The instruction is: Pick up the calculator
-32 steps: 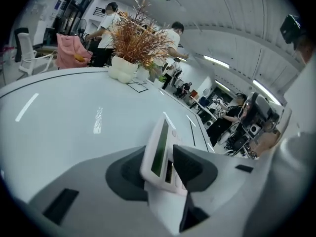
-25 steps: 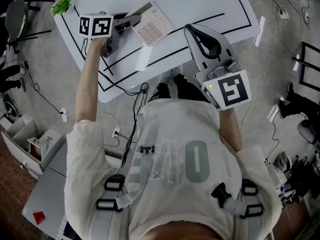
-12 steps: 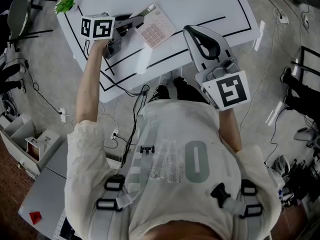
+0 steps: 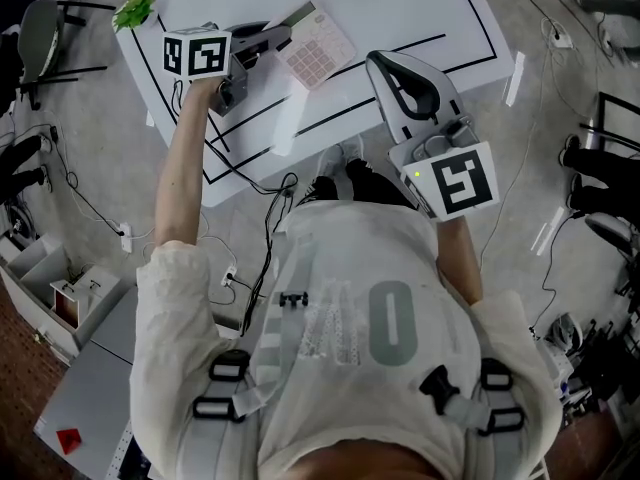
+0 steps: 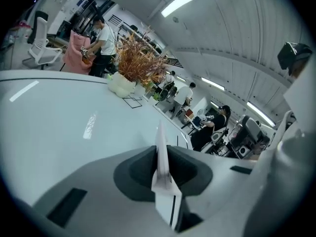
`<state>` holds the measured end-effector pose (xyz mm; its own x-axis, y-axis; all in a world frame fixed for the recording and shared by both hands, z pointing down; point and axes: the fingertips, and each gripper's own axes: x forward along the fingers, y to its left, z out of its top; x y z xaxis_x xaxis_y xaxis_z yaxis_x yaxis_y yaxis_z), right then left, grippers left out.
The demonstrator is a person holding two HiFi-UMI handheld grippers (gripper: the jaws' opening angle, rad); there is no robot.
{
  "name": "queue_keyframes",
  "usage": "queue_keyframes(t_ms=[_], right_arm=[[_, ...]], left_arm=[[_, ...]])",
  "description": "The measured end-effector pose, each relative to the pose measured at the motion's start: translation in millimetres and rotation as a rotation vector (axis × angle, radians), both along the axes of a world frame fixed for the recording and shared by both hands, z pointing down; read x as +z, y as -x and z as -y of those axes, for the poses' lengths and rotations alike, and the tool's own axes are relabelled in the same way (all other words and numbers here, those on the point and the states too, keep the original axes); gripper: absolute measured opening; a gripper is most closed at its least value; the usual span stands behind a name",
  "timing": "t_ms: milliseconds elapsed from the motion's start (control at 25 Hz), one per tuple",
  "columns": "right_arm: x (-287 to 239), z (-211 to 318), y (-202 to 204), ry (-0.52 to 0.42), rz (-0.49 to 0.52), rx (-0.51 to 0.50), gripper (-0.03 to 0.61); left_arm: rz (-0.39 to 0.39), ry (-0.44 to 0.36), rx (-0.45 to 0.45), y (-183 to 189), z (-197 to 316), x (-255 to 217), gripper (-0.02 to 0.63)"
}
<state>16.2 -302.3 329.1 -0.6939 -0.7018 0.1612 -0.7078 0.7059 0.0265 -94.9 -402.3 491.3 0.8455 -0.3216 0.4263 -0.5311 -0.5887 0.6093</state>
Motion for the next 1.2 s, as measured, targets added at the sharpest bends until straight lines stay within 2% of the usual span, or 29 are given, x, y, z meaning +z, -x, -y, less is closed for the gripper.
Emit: queue_keyframes(t_ms=[160,280,400,600,840,960,1080,1200], right_arm=[[-10,-19,0,-0.038,0.003,0.014,0.008],[-23,-3,-8,-0.075,0.009,0.012,0.008],[-36,5,-10,-0.092,0.010,0.001,0.008],[-59,-2,-3,-0.150,0.022,-0.009,0.008],[-84,-3,-1,-0.208,0.038,0.009,0.008],[-94,1,-2,-0.230,0.053,0.021,0.008],[-100,4,0,-0.230,0.076,0.020,0.008],[-103,5,2,-0.230,0.084,0.026,0.008]], left_arm=[[-0.038,-0.080,-0.083,0,-4,-31,0.073],[-0.080,-0.160,-0.167,-4,24,-69,0.072],[-0.111,-0.260,-0.229,-5,40,-113,0.072],[-0.092,-0.462,-0.348,7,31,-185,0.072],[0.003,-0.701,-0.541,29,8,-262,0.072],[0.071,-0.796,-0.599,35,-6,-289,0.072],[0.152,-0.886,-0.653,38,-22,-305,0.072],[0.268,-0.964,-0.740,43,-40,-313,0.072]])
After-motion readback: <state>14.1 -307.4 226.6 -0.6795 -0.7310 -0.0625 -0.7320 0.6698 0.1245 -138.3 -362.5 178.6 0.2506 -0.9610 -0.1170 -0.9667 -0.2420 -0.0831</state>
